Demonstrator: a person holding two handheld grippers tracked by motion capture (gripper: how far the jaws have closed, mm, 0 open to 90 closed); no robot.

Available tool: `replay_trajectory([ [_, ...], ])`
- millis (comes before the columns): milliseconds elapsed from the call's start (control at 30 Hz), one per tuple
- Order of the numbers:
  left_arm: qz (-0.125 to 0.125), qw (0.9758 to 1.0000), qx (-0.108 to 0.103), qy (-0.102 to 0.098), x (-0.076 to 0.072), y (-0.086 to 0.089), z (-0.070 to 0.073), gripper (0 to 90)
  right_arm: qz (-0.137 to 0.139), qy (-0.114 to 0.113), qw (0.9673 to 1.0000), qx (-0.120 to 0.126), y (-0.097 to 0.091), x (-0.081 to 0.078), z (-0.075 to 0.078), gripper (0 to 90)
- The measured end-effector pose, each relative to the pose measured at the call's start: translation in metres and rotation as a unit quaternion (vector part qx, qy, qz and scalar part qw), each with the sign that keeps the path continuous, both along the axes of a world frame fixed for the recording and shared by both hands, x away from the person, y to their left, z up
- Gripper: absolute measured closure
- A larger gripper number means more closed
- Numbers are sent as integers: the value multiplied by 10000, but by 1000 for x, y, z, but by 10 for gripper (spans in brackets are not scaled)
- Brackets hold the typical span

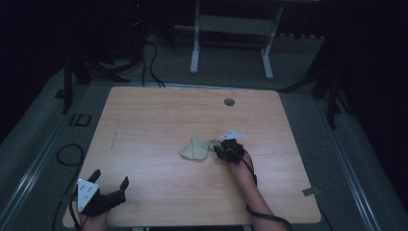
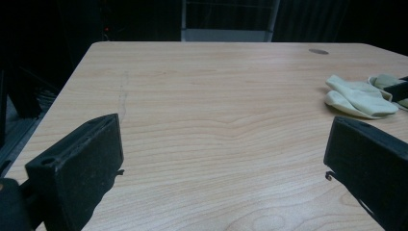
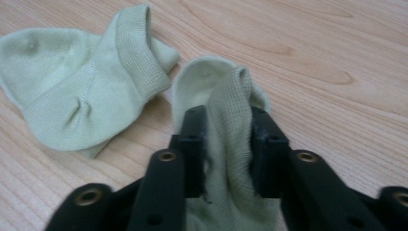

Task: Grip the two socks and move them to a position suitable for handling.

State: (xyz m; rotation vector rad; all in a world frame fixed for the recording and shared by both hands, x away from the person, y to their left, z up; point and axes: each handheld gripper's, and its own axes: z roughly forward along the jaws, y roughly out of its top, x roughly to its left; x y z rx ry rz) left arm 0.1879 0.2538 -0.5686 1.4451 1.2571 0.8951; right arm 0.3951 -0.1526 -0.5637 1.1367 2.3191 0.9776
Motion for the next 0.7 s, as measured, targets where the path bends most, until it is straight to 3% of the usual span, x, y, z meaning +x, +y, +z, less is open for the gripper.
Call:
replay_trajectory([
  [233,-21,10000,24,14,0,-1,0,2,117,82,9998,-148,1,-1,6,772],
  [433,-32,10000,3,14,1,-2,0,2,360,-56,9993,-121,-6,-12,23,772],
  [567,-7,10000,-13,38,0,-3,-1,2,684,-136,9975,-74,-7,-28,36,772],
  [700,-63,10000,0,44,0,-6,0,2,1201,-235,9925,49,-6,-49,50,772],
])
